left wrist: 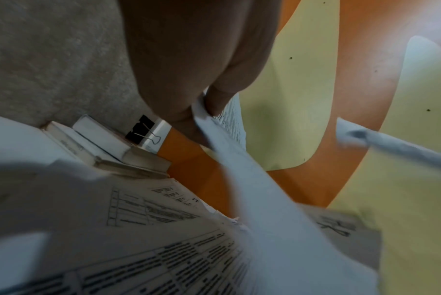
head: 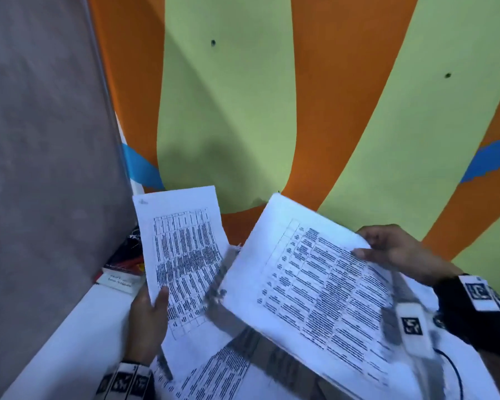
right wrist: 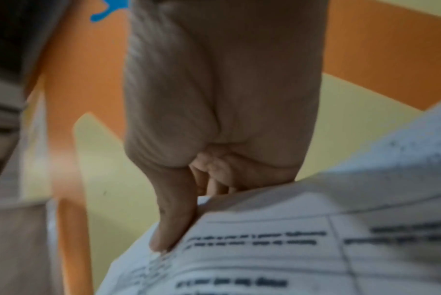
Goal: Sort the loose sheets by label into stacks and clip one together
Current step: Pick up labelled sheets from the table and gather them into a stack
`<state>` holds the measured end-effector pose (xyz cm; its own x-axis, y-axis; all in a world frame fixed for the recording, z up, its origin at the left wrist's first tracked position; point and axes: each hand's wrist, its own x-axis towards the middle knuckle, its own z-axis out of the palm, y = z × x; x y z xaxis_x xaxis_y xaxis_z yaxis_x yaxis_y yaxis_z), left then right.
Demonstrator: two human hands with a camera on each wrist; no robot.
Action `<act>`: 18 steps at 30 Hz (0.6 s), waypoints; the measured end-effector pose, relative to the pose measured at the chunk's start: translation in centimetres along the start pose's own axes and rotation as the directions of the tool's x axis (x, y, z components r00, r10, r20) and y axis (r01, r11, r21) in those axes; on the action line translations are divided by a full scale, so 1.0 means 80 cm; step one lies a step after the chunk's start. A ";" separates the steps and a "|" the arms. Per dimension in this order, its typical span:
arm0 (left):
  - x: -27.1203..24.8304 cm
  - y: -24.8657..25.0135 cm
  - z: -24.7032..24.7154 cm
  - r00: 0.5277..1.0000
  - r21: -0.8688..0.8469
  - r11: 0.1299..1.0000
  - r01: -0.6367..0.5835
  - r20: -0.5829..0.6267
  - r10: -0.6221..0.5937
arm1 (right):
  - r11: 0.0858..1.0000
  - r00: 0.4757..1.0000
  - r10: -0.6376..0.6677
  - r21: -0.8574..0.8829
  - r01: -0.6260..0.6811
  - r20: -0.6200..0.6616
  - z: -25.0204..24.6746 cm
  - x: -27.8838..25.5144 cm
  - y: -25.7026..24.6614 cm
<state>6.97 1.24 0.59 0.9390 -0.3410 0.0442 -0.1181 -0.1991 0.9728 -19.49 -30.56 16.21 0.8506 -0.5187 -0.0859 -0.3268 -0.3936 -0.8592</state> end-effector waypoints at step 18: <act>-0.054 0.073 0.057 0.813 -0.193 0.939 0.286 0.568 -0.131 | 0.853 0.867 0.305 0.518 -0.065 -0.394 0.167 0.001 0.068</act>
<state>0.78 -2.65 5.08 0.5951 -0.7728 -0.2207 0.2199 -0.1075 0.9696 -15.70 -22.61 4.75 0.4761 -0.8685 -0.1378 -0.1208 0.0906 -0.9885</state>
